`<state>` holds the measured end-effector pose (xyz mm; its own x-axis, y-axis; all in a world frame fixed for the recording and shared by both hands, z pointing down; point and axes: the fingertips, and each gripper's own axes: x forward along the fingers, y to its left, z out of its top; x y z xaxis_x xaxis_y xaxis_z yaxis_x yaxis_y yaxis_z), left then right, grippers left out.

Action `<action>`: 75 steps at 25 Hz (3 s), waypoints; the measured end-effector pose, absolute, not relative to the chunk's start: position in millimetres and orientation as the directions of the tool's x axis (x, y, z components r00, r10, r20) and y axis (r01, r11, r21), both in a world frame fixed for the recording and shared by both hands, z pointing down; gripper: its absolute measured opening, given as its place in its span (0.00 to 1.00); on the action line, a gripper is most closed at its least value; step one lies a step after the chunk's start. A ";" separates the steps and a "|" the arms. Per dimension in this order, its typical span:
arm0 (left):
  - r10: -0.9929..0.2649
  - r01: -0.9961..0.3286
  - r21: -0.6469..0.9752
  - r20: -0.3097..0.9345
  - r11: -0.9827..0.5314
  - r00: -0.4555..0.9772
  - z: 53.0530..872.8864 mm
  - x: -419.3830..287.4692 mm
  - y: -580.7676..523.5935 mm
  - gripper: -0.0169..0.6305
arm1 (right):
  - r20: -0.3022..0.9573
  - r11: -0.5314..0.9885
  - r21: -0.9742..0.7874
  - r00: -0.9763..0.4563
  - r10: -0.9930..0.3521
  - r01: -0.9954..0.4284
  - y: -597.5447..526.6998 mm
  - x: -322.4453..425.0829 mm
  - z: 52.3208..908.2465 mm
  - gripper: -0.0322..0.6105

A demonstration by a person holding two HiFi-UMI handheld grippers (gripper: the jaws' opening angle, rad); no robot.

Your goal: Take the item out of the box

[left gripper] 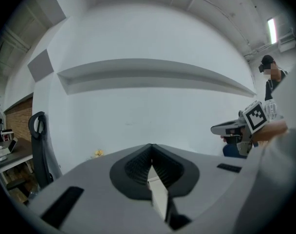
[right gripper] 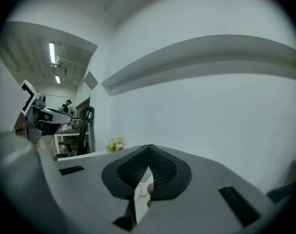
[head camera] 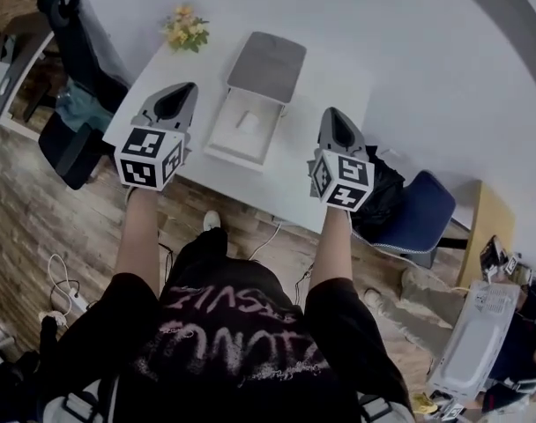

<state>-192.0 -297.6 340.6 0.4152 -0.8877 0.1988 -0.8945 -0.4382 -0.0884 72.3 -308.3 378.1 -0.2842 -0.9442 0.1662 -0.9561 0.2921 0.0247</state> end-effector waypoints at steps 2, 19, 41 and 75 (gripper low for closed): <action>-0.877 -0.886 -0.079 0.205 -0.458 0.435 343.6 -196.0 -313.6 0.03 | 0.175 0.274 0.028 -0.265 -0.948 -0.961 -318.8 67.7 380.0 0.06; -0.802 -0.817 -0.029 0.214 -0.576 0.558 354.7 -201.6 -395.0 0.03 | 0.194 0.109 0.038 -0.100 -0.976 -0.993 -354.6 67.0 379.9 0.06; -0.795 -0.825 -0.054 0.311 -0.562 0.521 388.8 -141.9 -403.6 0.03 | 0.232 0.207 -0.003 -0.202 -0.952 -0.978 -384.6 96.7 423.1 0.06; -0.575 -0.778 0.044 0.648 -0.627 0.500 528.4 -82.9 -372.3 0.10 | 0.354 0.260 -0.079 -0.271 -0.895 -0.962 -376.4 108.7 516.8 0.06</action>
<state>-82.9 -372.3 528.4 0.4999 -0.5749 0.6477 -0.7777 -0.6271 0.0437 108.7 -376.4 516.8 -0.2710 -0.8953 0.3536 -0.9623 0.2601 -0.0790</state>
